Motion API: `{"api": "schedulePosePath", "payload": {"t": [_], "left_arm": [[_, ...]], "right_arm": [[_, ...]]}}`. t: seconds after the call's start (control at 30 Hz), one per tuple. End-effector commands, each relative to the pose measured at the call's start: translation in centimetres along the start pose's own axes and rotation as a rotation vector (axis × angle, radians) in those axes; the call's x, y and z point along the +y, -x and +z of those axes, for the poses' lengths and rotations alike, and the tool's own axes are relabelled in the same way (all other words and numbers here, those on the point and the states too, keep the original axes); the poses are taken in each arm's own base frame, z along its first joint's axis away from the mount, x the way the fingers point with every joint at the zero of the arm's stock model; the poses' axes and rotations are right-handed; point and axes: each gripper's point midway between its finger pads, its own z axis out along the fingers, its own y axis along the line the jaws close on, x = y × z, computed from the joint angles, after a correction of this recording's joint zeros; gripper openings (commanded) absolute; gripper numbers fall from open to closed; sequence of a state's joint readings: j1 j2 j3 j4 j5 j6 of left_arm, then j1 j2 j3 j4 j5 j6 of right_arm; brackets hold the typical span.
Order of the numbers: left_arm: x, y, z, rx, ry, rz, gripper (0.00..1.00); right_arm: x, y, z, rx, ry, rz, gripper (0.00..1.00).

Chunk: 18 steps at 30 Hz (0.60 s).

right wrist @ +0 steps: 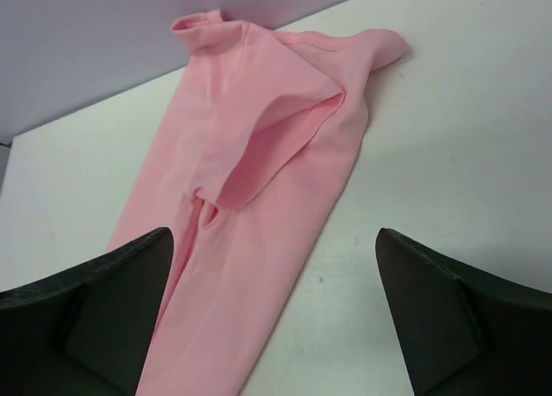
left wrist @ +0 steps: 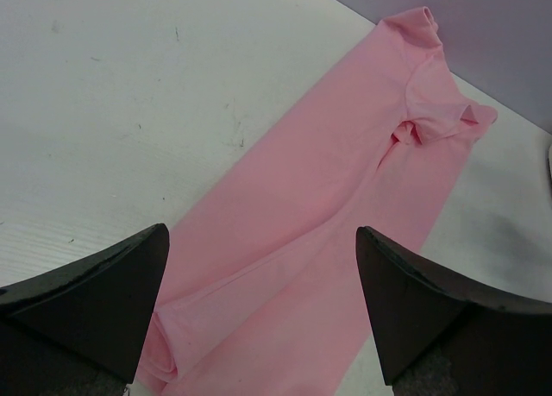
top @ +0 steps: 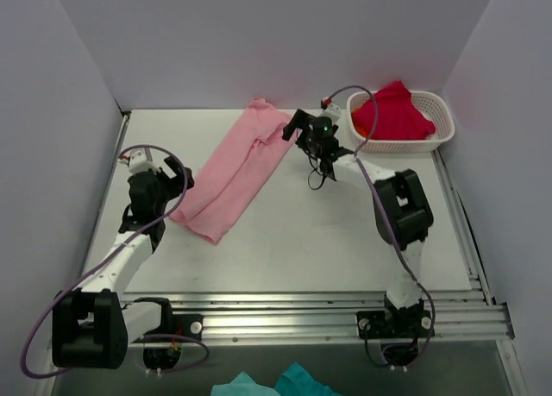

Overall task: Fold and stack the t-shirts
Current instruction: Rotate the tshirt 90 degrees

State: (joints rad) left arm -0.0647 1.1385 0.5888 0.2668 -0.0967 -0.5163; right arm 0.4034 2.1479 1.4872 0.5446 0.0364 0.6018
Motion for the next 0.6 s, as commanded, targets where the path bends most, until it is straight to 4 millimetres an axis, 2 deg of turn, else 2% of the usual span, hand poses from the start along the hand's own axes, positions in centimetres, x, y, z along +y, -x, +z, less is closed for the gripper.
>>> {"api": "schedulePosePath", "payload": {"t": [0.0, 0.03, 0.1, 0.13, 0.17, 0.23, 0.27, 0.33, 0.37, 0.43, 0.47, 0.5, 0.57], "left_arm": [[-2.2, 3.2, -0.2, -0.095, -0.064, -0.005, 0.98], [-2.2, 3.2, -0.2, -0.095, -0.062, -0.005, 0.98], [-2.1, 3.0, 0.0, -0.089, -0.058, -0.003, 0.98], [-2.1, 3.0, 0.0, -0.087, -0.059, -0.004, 0.98], [-2.1, 2.8, 0.1, -0.080, -0.057, -0.003, 0.98], [-2.1, 2.7, 0.1, -0.075, -0.056, -0.002, 0.98], [-2.1, 2.7, 0.0, -0.075, -0.054, -0.002, 0.98], [-1.9, 2.8, -0.2, -0.076, -0.050, -0.002, 0.98], [-1.9, 3.0, -0.4, -0.082, -0.049, -0.002, 0.98], [-1.9, 3.1, -0.7, -0.089, -0.046, -0.002, 0.98], [-1.7, 2.9, -0.8, -0.084, -0.042, -0.002, 0.98], [-1.7, 3.0, -0.9, -0.089, -0.043, -0.002, 0.98], [-1.6, 3.0, -1.1, -0.091, -0.042, -0.003, 0.98]], "right_arm": [[2.0, 5.0, -6.7, -0.145, -0.076, 0.056, 1.00], [2.2, 2.0, -8.7, -0.090, -0.081, 0.060, 1.00], [3.3, -1.3, -10.4, -0.038, -0.053, 0.070, 1.00], [4.2, -3.0, -11.3, -0.013, -0.038, 0.096, 1.00], [5.7, -6.3, -12.7, 0.043, -0.010, 0.086, 1.00], [7.2, -10.0, -13.7, 0.110, 0.017, 0.115, 1.00], [8.8, -12.8, -14.8, 0.163, 0.045, 0.107, 1.00], [10.2, -16.3, -15.6, 0.228, 0.075, 0.102, 1.00], [12.0, -18.4, -16.8, 0.265, 0.108, 0.087, 1.00], [12.7, -21.4, -17.6, 0.318, 0.123, 0.069, 1.00], [13.3, -22.2, -18.1, 0.332, 0.135, 0.088, 1.00], [13.9, -23.8, -19.1, 0.362, 0.158, 0.081, 1.00], [14.2, -25.7, -19.2, 0.388, 0.167, 0.083, 1.00]]}}
